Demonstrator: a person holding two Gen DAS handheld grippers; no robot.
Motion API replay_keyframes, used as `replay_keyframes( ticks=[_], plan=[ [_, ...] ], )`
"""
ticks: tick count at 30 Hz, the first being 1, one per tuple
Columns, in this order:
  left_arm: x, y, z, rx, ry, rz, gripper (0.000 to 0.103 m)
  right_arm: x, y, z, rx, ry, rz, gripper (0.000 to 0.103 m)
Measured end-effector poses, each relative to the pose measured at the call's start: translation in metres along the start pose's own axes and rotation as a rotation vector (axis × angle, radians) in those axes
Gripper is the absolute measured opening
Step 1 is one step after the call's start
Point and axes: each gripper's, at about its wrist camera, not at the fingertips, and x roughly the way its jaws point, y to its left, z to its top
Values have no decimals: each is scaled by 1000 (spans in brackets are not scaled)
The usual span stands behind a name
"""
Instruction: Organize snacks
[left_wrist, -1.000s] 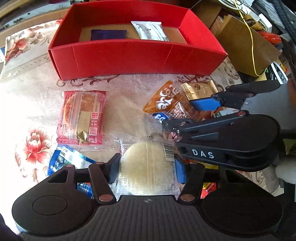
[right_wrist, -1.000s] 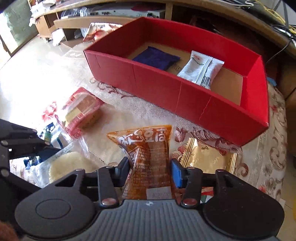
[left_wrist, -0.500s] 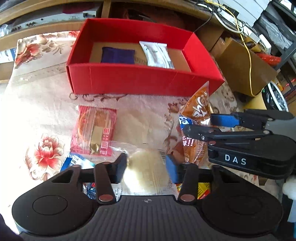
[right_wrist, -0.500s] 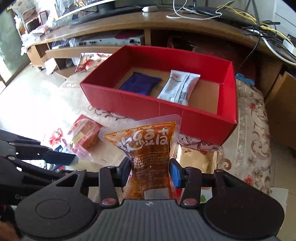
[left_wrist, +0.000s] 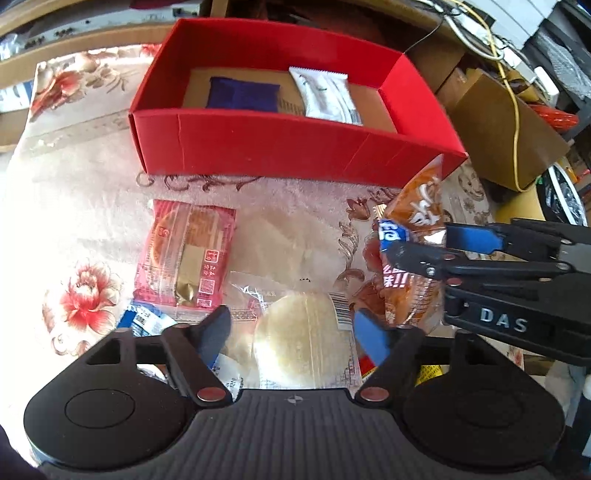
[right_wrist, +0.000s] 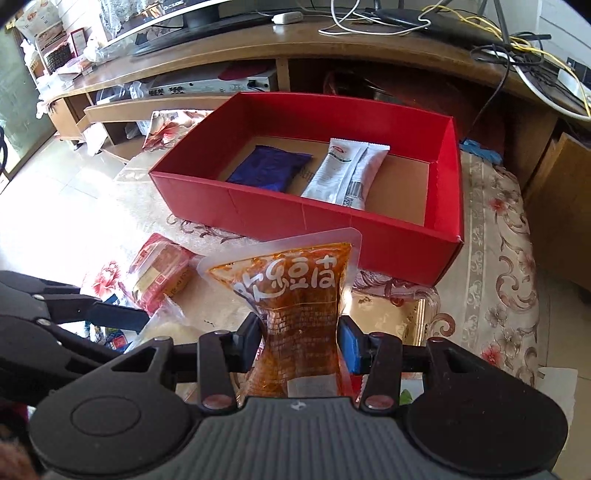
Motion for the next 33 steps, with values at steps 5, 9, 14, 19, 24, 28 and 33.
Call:
replay_keyframes(
  ticks=[5,9,14,19,24,28,33],
  plan=[
    [10,-18,-2,60,1,30,85,-2,-6,-1,16,-1,-4,43],
    [19,-29,-6,123,18,80,70,-5,-8,-2,22,-9,-3,42],
    [16,-22,-7,105,10,72,64,-8,-11,-1,30,-18,-4,42],
    [5,-16,-1,80,-23,55,64,-11,-11,0,31,-30,-2,42],
    [-5,-15,5,57,-52,33,64,-13,-9,2,29,-36,3,43],
    [-10,-10,12,29,-70,28,64,-16,-7,4,26,-47,11,42],
    [-16,-2,22,-5,-99,24,64,-21,-7,7,32,-65,16,42]
  ],
)
